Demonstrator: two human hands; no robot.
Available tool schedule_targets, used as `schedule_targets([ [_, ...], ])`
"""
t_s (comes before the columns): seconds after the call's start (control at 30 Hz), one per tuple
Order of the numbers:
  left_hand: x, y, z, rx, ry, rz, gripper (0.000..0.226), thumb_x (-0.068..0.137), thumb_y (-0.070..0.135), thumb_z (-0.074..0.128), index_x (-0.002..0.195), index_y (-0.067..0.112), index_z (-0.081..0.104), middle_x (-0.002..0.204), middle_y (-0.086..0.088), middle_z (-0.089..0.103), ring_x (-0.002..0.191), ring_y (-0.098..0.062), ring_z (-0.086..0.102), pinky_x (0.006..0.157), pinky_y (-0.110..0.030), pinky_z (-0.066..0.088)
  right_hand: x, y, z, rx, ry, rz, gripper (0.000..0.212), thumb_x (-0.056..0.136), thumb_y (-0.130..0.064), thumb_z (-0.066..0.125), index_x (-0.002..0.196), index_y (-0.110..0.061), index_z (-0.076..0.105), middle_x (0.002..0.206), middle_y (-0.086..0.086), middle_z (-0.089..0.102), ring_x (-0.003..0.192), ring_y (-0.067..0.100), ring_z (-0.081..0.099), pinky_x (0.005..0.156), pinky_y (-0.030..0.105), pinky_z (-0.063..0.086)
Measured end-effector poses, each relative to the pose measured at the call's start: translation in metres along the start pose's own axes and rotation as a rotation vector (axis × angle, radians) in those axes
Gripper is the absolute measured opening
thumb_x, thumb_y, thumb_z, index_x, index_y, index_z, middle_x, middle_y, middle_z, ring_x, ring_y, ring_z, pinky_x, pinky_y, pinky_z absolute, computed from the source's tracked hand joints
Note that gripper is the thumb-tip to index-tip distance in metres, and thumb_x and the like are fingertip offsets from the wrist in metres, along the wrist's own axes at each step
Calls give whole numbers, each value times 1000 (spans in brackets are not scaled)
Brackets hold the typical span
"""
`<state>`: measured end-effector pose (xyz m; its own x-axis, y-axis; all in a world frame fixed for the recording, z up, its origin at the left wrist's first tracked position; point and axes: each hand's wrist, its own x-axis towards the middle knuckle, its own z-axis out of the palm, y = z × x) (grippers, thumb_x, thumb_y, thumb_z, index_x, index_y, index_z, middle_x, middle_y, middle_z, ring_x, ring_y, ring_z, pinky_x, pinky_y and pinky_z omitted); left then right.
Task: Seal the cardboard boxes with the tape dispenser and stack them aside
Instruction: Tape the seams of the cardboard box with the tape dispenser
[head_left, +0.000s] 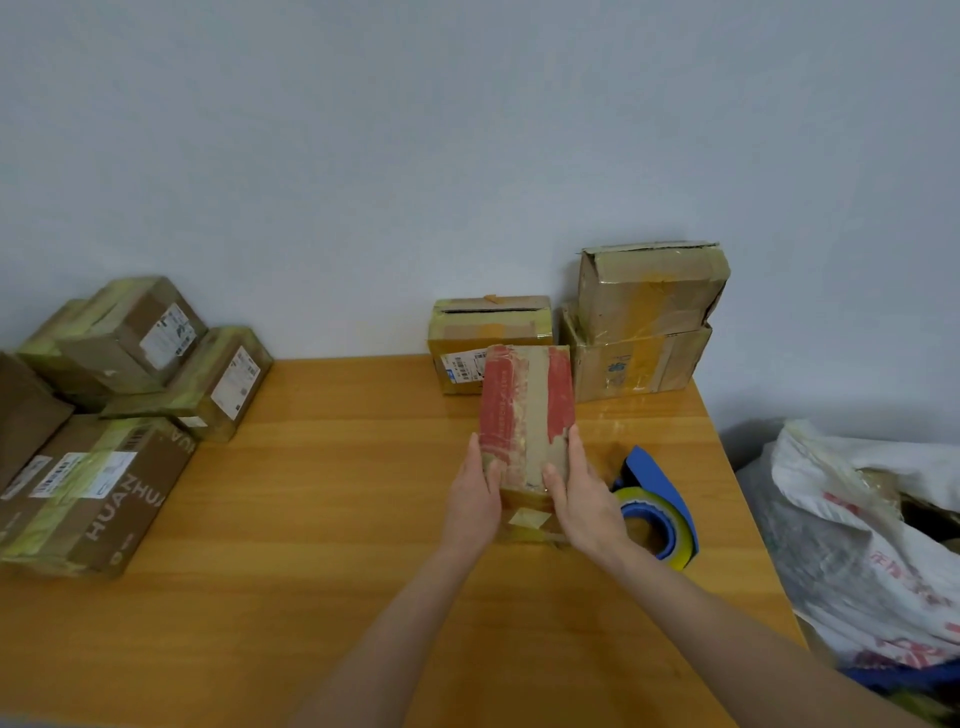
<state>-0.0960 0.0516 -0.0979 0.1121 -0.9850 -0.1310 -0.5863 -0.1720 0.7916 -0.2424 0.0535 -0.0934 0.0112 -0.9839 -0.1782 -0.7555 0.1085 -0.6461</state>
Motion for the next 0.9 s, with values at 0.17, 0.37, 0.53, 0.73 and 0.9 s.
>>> schedule_targets([
  [0.17, 17, -2, -28, 444, 80, 115, 56, 103, 36, 32, 153, 15, 16, 160, -5, 17, 146, -21, 16, 119, -38, 15, -22, -12, 8, 235, -192, -83, 73, 100, -48, 40, 155, -32, -5, 147, 2, 45, 123, 26, 54, 101, 37, 46],
  [0.37, 20, -2, -46, 899, -231, 117, 106, 77, 81, 41, 152, 28, -11, 159, -5, -18, 148, -24, -12, 115, -54, -6, -44, -34, 28, 130, -474, -346, 26, 92, -33, 62, 116, -25, 67, 111, -7, 68, 100, 7, 60, 93, 28, 49],
  [0.53, 24, -17, -72, 1035, -401, 429, 94, 90, 39, 61, 149, 43, -11, 157, 8, -21, 146, -15, -13, 119, -46, -2, -7, -16, -26, -64, 94, -271, 35, 89, -42, 65, 121, -28, 59, 110, -11, 57, 99, 7, 53, 77, 18, 46],
  [0.73, 8, -23, -69, 721, 74, 452, 62, 96, 9, 48, 149, 34, 28, 161, 0, 11, 148, -22, 11, 121, -45, 10, 27, -8, -37, -162, -182, -98, 96, 80, -67, 61, 154, -34, 10, 148, 3, 39, 127, 25, 47, 97, 43, 49],
  [0.9, -16, -5, -33, 92, -45, -29, 91, 89, 46, 61, 155, 24, 3, 161, -9, -8, 148, -23, 6, 115, -43, 22, 15, -1, -15, -446, -27, -73, 84, 86, -78, 28, 152, -33, 6, 122, 8, 56, 89, 27, 64, 56, 31, 44],
])
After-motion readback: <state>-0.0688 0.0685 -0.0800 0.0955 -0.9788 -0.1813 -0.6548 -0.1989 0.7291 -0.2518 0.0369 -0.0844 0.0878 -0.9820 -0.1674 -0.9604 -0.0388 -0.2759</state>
